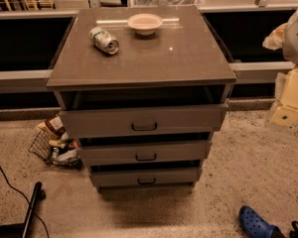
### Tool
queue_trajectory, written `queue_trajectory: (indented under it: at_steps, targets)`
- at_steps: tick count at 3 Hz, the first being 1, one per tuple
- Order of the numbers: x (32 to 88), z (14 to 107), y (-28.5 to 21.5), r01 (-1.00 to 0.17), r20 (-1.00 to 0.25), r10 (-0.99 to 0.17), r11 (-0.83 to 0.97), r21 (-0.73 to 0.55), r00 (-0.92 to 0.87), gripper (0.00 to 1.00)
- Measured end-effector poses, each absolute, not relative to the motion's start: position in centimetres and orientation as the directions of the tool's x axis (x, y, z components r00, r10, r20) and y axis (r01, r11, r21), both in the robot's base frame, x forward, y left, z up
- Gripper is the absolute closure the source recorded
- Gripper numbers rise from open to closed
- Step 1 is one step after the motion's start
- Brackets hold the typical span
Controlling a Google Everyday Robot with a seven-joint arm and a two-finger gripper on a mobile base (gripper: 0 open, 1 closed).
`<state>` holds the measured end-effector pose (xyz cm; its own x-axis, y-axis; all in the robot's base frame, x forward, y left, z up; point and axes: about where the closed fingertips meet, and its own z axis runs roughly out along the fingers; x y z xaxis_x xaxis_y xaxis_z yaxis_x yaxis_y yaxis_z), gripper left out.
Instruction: Open top drawer
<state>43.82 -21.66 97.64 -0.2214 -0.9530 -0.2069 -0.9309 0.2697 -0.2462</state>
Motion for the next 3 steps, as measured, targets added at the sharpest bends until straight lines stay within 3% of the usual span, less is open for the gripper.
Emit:
queue_trajectory:
  at_steps: [3]
  targets:
    - [45.7, 91.9, -17.9, -0.966, -0.138, -0.985, 0.131, -0.223, -0.101, 0.00]
